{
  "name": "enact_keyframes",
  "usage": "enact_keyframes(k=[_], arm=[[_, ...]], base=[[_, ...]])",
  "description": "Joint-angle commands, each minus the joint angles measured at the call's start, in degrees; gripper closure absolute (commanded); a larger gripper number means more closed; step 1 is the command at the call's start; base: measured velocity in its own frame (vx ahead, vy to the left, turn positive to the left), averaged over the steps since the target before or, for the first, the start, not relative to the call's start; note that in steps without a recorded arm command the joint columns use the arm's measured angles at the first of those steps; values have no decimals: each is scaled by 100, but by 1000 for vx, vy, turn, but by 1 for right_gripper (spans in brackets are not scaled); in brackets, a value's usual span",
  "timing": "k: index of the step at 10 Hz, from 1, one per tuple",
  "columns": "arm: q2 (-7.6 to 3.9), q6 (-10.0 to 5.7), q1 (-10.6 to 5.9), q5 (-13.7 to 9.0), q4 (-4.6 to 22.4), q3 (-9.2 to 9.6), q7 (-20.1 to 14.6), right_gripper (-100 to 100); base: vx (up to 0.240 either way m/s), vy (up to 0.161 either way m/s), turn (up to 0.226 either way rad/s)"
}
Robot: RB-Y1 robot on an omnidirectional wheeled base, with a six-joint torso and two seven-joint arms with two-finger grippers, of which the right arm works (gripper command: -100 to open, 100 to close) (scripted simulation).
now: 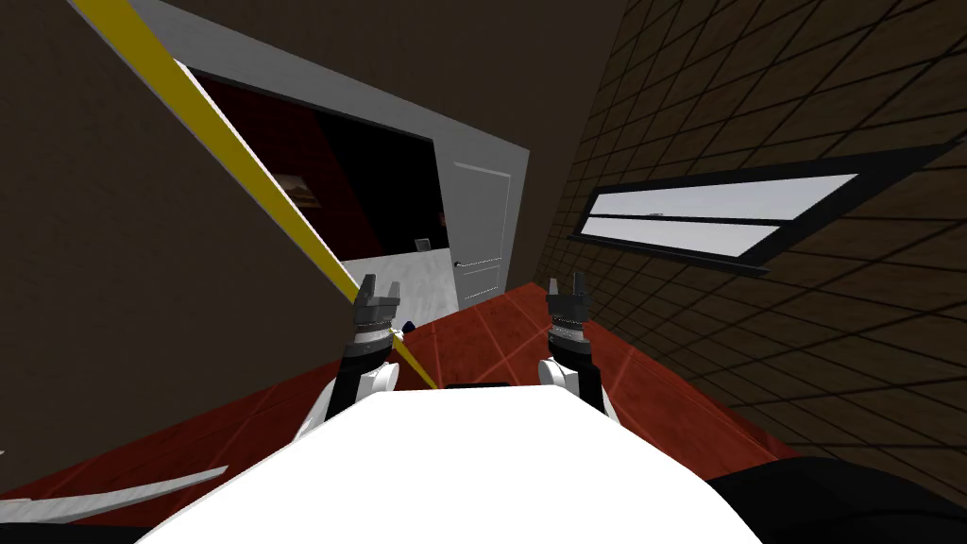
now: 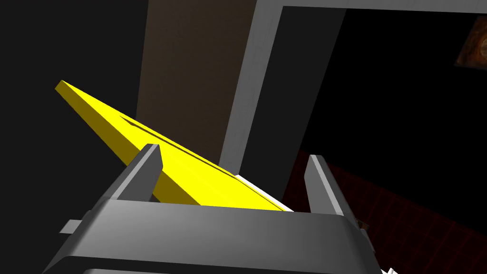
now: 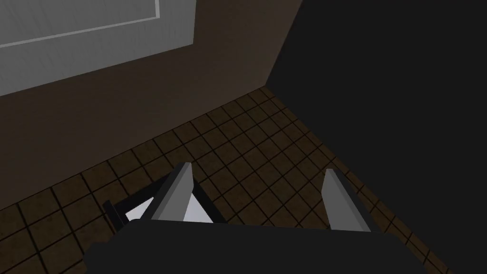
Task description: Pull the door open
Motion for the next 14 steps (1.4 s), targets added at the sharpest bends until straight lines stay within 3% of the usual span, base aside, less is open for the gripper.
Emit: enact_keyframes(k=[1, 14], arm=[[-58, -38, -68, -76, 165, 28, -90, -100], [-427, -420, -734, -833, 1790, 303, -992, -100]], base=[[-12, 6, 49], [86, -7, 71]])
